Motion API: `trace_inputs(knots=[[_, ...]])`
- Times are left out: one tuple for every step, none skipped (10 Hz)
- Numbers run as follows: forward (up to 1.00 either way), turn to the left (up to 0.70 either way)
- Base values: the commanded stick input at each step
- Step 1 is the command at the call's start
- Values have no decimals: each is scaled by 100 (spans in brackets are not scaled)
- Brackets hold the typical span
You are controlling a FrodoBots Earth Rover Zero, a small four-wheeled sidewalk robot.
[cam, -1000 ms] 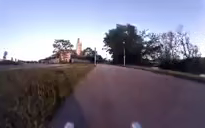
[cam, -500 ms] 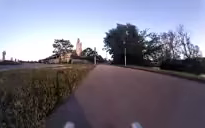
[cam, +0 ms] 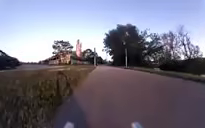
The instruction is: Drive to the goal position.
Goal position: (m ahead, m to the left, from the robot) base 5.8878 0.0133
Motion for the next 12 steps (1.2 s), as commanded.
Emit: trace_inputs(knots=[[100,34],[100,40],[100,17],[100,0],[100,0],[100,0],[100,0],[100,0],[100,0],[100,0],[100,0],[100,0]])
